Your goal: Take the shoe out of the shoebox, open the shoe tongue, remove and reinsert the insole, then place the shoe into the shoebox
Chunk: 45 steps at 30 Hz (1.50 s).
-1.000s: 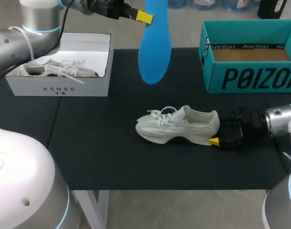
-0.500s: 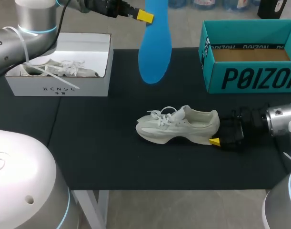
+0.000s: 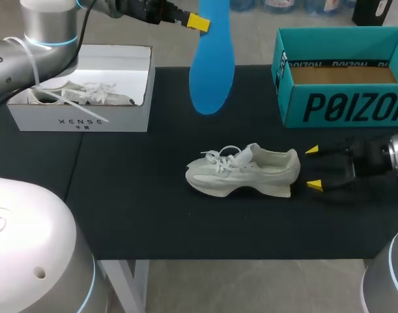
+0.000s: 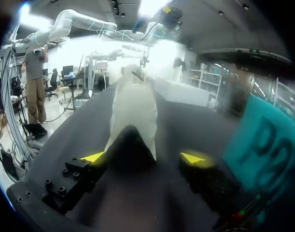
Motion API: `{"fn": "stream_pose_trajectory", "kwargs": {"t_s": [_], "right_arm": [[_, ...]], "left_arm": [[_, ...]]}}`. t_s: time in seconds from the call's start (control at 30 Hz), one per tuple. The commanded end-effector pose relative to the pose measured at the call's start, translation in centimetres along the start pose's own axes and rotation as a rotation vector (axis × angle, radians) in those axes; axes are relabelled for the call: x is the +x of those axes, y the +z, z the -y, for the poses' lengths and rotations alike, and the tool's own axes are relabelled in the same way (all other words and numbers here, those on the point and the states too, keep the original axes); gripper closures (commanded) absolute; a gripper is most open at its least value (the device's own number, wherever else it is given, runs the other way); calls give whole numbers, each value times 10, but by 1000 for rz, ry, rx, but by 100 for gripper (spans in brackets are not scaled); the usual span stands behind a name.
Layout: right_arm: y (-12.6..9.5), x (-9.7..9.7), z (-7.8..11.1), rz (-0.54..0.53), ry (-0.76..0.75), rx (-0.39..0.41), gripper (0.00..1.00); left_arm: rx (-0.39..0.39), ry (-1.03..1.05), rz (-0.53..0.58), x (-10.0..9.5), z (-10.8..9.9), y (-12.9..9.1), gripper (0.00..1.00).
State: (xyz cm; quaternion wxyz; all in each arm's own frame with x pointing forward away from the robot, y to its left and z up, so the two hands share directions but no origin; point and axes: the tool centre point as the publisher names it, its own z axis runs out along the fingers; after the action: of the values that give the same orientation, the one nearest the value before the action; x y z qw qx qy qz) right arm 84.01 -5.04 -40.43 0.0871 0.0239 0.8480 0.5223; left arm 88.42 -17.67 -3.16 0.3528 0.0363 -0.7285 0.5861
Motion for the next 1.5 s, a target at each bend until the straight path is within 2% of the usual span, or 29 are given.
{"fn": "stream_pose_trajectory", "kwargs": {"t_s": [0.03, 0.17, 0.2, 0.23, 0.27, 0.37, 0.63, 0.93, 1.0, 1.5], "right_arm": [[-39, 6, -24, 18, -20, 207, 0], [-63, 4, -40, 23, -50, 391, 0], [-69, 4, -47, 21, -65, 461, 0], [-72, 4, -50, 20, -74, 482, 0], [-76, 3, -56, 16, -82, 541, 0], [-81, 1, -68, 10, -109, 653, 0], [-76, -5, -91, -1, -163, 853, 0], [-62, -18, -104, -39, -217, 950, 0], [-62, -20, -104, -48, -221, 1000, 0], [-72, -21, -98, -54, -188, 977, 0]], "left_arm": [[0, 0, 3, 1, 0, 1, 100], [0, 0, 3, 1, 0, 1, 100], [0, 0, 3, 1, 0, 1, 100], [0, 0, 3, 1, 0, 1, 100], [0, 0, 3, 1, 0, 1, 100], [0, 0, 3, 1, 0, 1, 100], [0, 0, 3, 1, 0, 1, 100], [0, 0, 3, 1, 0, 1, 100], [0, 0, 3, 1, 0, 1, 100], [0, 0, 3, 1, 0, 1, 100]]}}
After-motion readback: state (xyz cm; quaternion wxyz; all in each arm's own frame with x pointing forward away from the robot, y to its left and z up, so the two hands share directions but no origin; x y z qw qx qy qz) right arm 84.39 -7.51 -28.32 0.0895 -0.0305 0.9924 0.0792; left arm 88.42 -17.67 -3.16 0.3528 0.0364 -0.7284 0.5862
